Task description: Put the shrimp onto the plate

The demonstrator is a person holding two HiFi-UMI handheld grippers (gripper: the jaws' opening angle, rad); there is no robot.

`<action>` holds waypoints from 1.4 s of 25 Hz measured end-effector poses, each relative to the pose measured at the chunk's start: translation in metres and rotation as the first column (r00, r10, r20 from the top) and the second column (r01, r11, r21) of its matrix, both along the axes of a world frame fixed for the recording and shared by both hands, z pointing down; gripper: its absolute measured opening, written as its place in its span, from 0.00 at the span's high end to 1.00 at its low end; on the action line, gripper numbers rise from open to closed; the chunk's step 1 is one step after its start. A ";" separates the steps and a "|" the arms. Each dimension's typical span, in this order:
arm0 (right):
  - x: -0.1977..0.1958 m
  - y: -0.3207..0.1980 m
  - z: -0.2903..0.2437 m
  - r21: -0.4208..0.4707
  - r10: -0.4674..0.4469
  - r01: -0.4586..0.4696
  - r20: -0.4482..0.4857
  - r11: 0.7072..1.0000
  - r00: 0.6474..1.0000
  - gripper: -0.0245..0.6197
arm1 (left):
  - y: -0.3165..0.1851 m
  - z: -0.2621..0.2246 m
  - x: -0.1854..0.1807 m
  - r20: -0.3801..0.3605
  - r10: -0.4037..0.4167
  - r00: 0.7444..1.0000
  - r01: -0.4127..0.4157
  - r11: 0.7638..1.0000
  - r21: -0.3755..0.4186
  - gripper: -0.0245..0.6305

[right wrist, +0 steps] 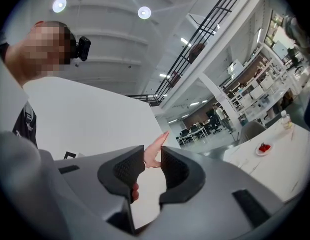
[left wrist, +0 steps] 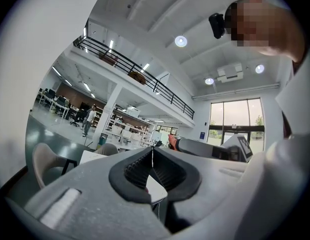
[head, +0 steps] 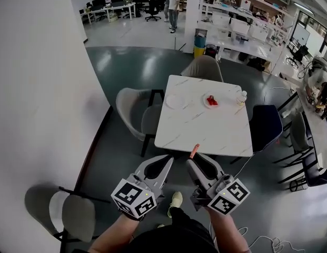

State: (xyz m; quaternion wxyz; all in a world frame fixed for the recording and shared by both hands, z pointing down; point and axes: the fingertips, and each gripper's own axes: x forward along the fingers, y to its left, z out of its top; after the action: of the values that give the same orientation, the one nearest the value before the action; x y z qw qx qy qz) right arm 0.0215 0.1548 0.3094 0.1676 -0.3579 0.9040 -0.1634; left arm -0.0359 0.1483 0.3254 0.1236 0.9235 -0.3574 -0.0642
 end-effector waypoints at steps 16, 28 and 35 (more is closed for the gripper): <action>0.033 -0.181 0.002 -0.013 -0.080 0.080 -0.006 0.997 0.997 0.80 | -0.179 0.001 0.039 0.032 -0.098 0.995 0.098 0.995 0.000 0.95; 0.029 -0.306 0.020 -0.047 -0.022 0.020 -0.037 0.999 0.999 0.80 | -0.308 0.016 0.039 0.026 -0.065 0.998 0.065 0.998 0.008 0.95; 0.013 -0.398 0.048 -0.099 0.043 -0.049 -0.064 0.994 0.997 0.80 | -0.405 0.040 0.021 0.039 -0.009 0.999 0.010 1.000 -0.015 0.95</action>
State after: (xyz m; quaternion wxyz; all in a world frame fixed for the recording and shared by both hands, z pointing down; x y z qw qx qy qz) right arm 0.0340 -0.2430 0.3578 0.1251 -0.3916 0.8908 -0.1937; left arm -0.0152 -0.2565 0.3652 0.1234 0.9219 -0.3645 -0.0439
